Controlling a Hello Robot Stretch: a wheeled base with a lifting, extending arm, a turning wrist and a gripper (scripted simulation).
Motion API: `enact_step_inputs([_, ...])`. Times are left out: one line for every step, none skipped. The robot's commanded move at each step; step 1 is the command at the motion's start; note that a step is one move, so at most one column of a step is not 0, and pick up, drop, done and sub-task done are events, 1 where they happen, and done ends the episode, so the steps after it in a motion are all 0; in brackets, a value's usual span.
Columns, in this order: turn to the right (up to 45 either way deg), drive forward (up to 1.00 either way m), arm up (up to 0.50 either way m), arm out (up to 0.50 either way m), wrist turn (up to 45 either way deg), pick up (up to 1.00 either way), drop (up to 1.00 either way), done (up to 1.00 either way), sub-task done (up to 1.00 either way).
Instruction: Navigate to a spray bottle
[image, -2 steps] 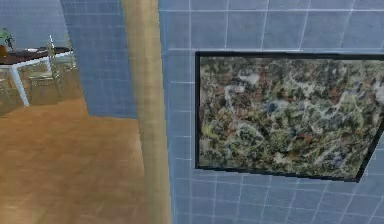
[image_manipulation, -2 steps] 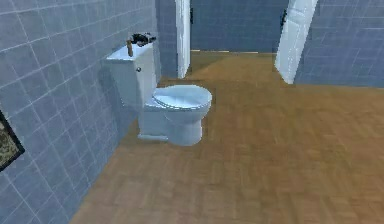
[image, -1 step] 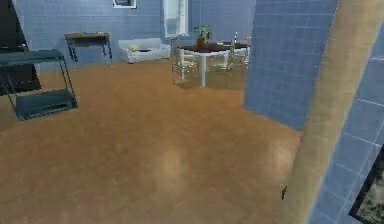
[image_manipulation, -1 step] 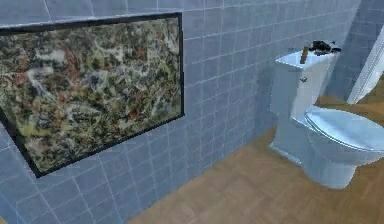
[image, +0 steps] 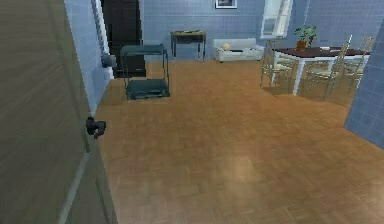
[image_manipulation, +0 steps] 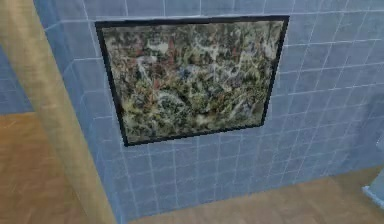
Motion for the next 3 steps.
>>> enact_step_inputs([0.0,1.0,0.0,0.0,0.0,0.0,0.0,0.0,0.0])
enact_step_inputs([0.0,1.0,0.0,0.0,0.0,0.0,0.0,0.0,0.0])
enact_step_inputs([0.0,1.0,0.0,0.0,0.0,0.0,0.0,0.0,0.0])
